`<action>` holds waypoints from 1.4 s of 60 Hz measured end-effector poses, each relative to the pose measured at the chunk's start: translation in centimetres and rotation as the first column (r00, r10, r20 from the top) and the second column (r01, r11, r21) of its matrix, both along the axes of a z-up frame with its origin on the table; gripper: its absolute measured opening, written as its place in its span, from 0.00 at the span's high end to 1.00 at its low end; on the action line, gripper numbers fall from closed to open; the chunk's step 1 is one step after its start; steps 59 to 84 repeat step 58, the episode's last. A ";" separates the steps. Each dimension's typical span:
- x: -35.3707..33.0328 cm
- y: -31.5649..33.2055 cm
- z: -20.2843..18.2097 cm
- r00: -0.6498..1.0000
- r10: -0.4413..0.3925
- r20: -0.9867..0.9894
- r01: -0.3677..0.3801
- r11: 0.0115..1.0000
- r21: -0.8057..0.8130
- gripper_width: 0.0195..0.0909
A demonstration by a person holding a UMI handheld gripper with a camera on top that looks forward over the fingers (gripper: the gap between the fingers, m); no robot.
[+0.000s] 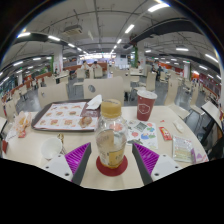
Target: Pour water
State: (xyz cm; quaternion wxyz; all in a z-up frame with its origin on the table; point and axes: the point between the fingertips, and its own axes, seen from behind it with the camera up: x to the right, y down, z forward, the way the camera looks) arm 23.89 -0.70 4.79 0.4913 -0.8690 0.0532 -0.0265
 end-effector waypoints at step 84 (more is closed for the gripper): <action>-11.8 -22.0 10.5 0.997 -0.055 0.052 0.061 0.988 -0.143 0.08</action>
